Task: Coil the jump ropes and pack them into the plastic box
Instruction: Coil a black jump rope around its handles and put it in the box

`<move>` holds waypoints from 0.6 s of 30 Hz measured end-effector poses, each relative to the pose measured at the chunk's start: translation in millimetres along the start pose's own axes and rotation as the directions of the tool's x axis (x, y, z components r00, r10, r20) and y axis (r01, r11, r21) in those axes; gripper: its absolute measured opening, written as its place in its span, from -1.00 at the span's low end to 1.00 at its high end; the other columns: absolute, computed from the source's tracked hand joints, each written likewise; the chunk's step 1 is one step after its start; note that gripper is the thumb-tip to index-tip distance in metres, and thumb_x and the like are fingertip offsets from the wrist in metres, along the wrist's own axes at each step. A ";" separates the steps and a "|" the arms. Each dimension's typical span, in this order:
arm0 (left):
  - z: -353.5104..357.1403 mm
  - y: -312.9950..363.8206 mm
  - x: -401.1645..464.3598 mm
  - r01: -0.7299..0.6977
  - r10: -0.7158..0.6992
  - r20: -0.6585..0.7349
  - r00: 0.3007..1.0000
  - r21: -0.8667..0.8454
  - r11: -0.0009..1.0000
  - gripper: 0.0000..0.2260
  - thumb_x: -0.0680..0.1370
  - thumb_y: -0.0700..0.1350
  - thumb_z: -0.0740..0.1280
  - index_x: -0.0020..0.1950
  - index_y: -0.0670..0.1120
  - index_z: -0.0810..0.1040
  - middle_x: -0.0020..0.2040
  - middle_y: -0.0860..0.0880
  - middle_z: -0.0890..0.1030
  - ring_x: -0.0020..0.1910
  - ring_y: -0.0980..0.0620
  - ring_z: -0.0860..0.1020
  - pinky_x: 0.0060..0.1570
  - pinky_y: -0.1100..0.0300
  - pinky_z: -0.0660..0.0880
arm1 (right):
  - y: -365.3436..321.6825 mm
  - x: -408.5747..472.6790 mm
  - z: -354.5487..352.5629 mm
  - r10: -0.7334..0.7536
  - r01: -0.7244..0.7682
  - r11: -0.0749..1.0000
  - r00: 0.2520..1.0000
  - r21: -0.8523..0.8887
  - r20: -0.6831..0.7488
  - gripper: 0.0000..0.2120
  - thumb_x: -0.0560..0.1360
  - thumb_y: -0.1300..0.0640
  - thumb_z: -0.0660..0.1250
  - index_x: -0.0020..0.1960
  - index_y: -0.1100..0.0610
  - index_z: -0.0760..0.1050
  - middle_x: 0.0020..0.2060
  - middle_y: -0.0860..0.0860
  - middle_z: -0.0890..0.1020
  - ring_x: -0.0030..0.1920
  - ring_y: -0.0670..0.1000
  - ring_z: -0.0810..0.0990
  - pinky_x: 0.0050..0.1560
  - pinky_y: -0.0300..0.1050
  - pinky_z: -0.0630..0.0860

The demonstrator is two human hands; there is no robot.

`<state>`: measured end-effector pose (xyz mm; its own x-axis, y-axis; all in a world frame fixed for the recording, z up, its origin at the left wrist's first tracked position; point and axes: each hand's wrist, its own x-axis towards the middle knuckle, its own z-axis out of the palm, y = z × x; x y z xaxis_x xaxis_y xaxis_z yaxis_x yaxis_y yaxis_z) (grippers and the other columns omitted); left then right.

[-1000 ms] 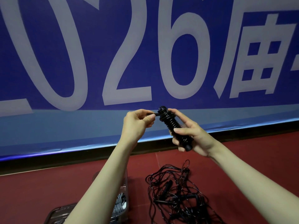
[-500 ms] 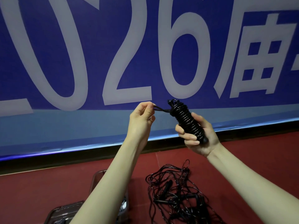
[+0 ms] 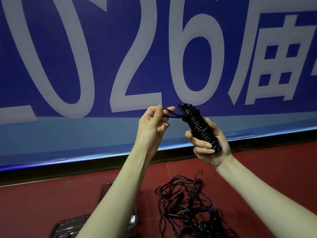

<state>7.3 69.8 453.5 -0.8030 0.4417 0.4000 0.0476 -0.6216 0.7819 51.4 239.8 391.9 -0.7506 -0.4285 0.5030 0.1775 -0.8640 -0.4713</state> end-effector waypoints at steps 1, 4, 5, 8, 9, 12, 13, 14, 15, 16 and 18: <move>-1.0 0.1 -0.8 -0.001 0.001 0.042 0.999 -0.013 1.000 -0.87 0.46 -0.13 0.32 -0.17 -0.13 0.40 -0.11 -0.05 0.70 -0.37 0.19 0.50 -0.31 0.38 0.46 | -0.6 0.3 0.4 -0.008 0.008 1.000 1.000 0.003 0.000 -0.53 0.65 0.05 0.15 0.40 0.39 0.32 0.07 0.47 0.52 -0.30 0.22 0.63 -0.37 -0.03 0.60; -3.0 -0.5 -3.3 -0.004 0.006 0.145 0.989 -0.014 1.000 -0.90 0.47 -0.31 0.30 -0.10 -0.16 0.41 0.00 -0.08 0.70 -0.15 0.15 0.63 -0.11 0.36 0.53 | -4.5 -1.3 1.0 -0.027 0.027 1.000 1.000 -0.001 0.001 -0.53 0.66 0.03 0.14 0.37 0.40 0.34 0.08 0.46 0.52 -0.30 0.22 0.63 -0.37 -0.03 0.60; -3.4 -0.4 -3.9 -0.013 0.011 0.175 0.984 0.010 1.000 -0.91 0.47 -0.33 0.29 -0.08 -0.19 0.43 0.02 -0.08 0.69 -0.08 0.13 0.64 -0.06 0.34 0.53 | -5.7 -2.4 1.1 -0.031 0.031 1.000 1.000 -0.003 0.002 -0.53 0.66 0.03 0.14 0.37 0.40 0.35 0.08 0.46 0.52 -0.29 0.22 0.63 -0.36 -0.04 0.60; -3.7 2.7 -4.7 -0.051 0.014 0.237 0.972 0.149 0.988 -0.88 0.49 -0.40 0.27 -0.13 -0.19 0.47 0.01 -0.04 0.70 -0.10 0.12 0.64 -0.08 0.30 0.54 | -6.4 -4.9 0.5 -0.027 0.027 1.000 1.000 -0.010 0.007 -0.52 0.66 0.03 0.14 0.41 0.38 0.32 0.08 0.46 0.52 -0.29 0.21 0.64 -0.36 -0.05 0.60; -4.3 4.9 -4.5 -0.074 0.019 0.247 0.969 0.217 0.973 -0.84 0.49 -0.42 0.28 -0.17 -0.17 0.48 -0.01 -0.02 0.71 -0.13 0.13 0.64 -0.13 0.29 0.53 | -6.1 -5.6 0.2 -0.021 0.021 1.000 1.000 -0.012 0.008 -0.51 0.66 0.03 0.14 0.43 0.37 0.31 0.08 0.46 0.52 -0.29 0.21 0.64 -0.36 -0.05 0.60; -5.2 11.1 -3.1 -0.158 0.051 0.270 0.961 0.390 0.907 -0.79 0.41 -0.33 0.40 -0.28 -0.01 0.61 -0.04 0.05 0.71 -0.17 0.16 0.60 -0.29 0.33 0.42 | -5.4 -8.0 -0.8 0.002 -0.002 1.000 1.000 -0.027 0.011 -0.51 0.66 0.04 0.14 0.45 0.36 0.28 0.07 0.45 0.52 -0.29 0.20 0.64 -0.37 -0.06 0.59; -5.5 12.4 -2.9 -0.167 0.058 0.262 0.963 0.418 0.893 -0.80 0.38 -0.28 0.41 -0.31 0.03 0.64 -0.06 0.07 0.71 -0.17 0.17 0.59 -0.31 0.33 0.39 | -5.0 -8.2 -0.7 0.010 -0.009 0.999 1.000 -0.032 0.010 -0.51 0.66 0.04 0.14 0.45 0.35 0.29 0.07 0.45 0.52 -0.30 0.19 0.63 -0.38 -0.07 0.59; -5.5 13.0 -2.9 -0.167 0.064 0.245 0.967 0.428 0.888 -0.81 0.37 -0.24 0.41 -0.32 0.06 0.65 -0.10 0.08 0.70 -0.18 0.18 0.58 -0.32 0.33 0.38 | -4.5 -8.6 -0.6 0.016 -0.016 0.999 1.000 -0.038 0.008 -0.51 0.66 0.04 0.14 0.44 0.35 0.29 0.07 0.44 0.52 -0.30 0.19 0.63 -0.38 -0.07 0.59; -6.1 13.4 -3.0 -0.166 0.073 0.221 0.972 0.438 0.884 -0.81 0.38 -0.24 0.41 -0.32 0.06 0.65 -0.14 0.09 0.70 -0.19 0.18 0.57 -0.31 0.32 0.39 | -4.0 -8.3 0.1 0.023 -0.023 0.999 1.000 -0.043 0.008 -0.52 0.66 0.04 0.13 0.43 0.36 0.30 0.07 0.44 0.51 -0.30 0.19 0.63 -0.39 -0.08 0.59; -6.8 13.1 -3.0 -0.163 0.081 0.197 0.977 0.448 0.879 -0.80 0.42 -0.26 0.41 -0.29 0.04 0.64 -0.17 0.08 0.70 -0.21 0.18 0.57 -0.30 0.31 0.40 | -3.6 -8.2 0.6 0.030 -0.030 0.999 1.000 -0.044 0.009 -0.52 0.66 0.04 0.13 0.43 0.37 0.30 0.08 0.45 0.51 -0.30 0.19 0.63 -0.39 -0.08 0.58; -7.6 14.1 -3.1 -0.146 0.085 0.151 0.985 0.456 0.878 -0.82 0.50 -0.31 0.36 -0.20 -0.04 0.56 -0.21 0.03 0.70 -0.26 0.17 0.56 -0.30 0.28 0.40 | -3.2 -7.8 2.8 0.040 -0.039 0.998 0.999 -0.050 0.015 -0.52 0.66 0.05 0.13 0.42 0.38 0.31 0.08 0.45 0.51 -0.30 0.19 0.63 -0.39 -0.09 0.57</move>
<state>5.9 54.8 459.6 -0.6972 0.4800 0.5325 0.4299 -0.3146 0.8463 58.5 245.2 391.5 -0.7332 -0.4666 0.4946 0.1744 -0.8321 -0.5265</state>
